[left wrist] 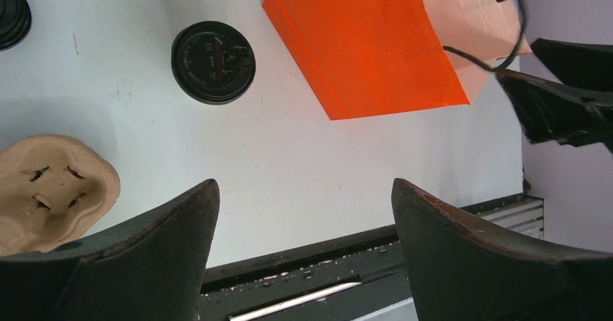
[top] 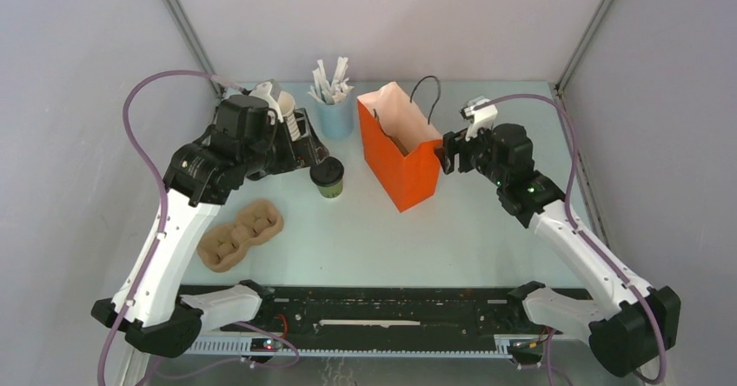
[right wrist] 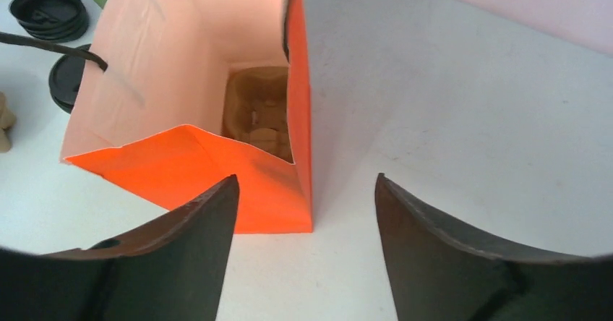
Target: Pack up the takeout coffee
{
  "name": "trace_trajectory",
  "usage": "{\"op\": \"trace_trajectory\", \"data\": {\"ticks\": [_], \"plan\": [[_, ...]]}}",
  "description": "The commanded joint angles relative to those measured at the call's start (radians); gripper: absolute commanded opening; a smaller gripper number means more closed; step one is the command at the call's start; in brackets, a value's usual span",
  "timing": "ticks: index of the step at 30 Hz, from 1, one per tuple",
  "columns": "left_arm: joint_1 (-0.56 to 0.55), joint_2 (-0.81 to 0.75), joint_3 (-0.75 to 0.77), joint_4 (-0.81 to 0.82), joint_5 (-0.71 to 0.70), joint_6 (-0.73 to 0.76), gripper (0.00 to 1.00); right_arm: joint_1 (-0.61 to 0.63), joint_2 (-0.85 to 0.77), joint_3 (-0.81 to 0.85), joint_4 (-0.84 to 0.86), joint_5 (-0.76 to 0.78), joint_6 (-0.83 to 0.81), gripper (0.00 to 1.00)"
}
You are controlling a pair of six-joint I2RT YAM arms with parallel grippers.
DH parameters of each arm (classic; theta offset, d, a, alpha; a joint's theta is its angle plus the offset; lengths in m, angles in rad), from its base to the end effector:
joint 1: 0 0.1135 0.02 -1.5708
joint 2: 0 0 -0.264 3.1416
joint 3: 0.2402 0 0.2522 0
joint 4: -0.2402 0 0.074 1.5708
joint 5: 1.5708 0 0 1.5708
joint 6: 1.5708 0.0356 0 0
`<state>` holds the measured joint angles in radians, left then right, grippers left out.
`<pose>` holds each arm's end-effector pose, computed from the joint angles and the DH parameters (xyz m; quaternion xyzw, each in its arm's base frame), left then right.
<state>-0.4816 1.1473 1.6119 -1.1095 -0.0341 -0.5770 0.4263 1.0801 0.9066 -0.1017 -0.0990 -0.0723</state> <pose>0.1700 -0.0875 0.4517 -0.0503 0.8932 -0.2123 0.3931 0.2285 0.1076 0.3334 -0.2254 0.7645 0.1450 0.5863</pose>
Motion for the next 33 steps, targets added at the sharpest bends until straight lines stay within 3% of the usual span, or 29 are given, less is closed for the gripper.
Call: {"op": "trace_trajectory", "data": {"ticks": [1,3,9,15,22,33], "plan": [[0.008,-0.032,0.045,0.0,-0.044,0.01,0.93,0.013,-0.072,0.143,-0.282,0.098,0.104,0.84],[0.008,-0.03,0.063,-0.012,-0.059,0.02,0.93,0.047,-0.122,0.163,-0.395,0.125,0.165,0.99],[0.008,-0.032,0.155,-0.058,-0.116,0.038,0.93,0.351,-0.192,0.176,-0.565,0.271,0.349,1.0],[0.008,-0.085,0.156,-0.068,-0.15,0.031,0.93,0.605,0.013,0.206,-0.421,0.323,0.358,1.0],[0.008,-0.182,0.11,-0.119,-0.17,-0.001,0.93,0.648,0.381,0.377,-0.257,0.239,0.288,1.0],[0.008,-0.283,0.086,-0.194,-0.128,-0.026,0.93,0.641,0.925,1.023,-0.52,0.402,0.225,1.0]]}}
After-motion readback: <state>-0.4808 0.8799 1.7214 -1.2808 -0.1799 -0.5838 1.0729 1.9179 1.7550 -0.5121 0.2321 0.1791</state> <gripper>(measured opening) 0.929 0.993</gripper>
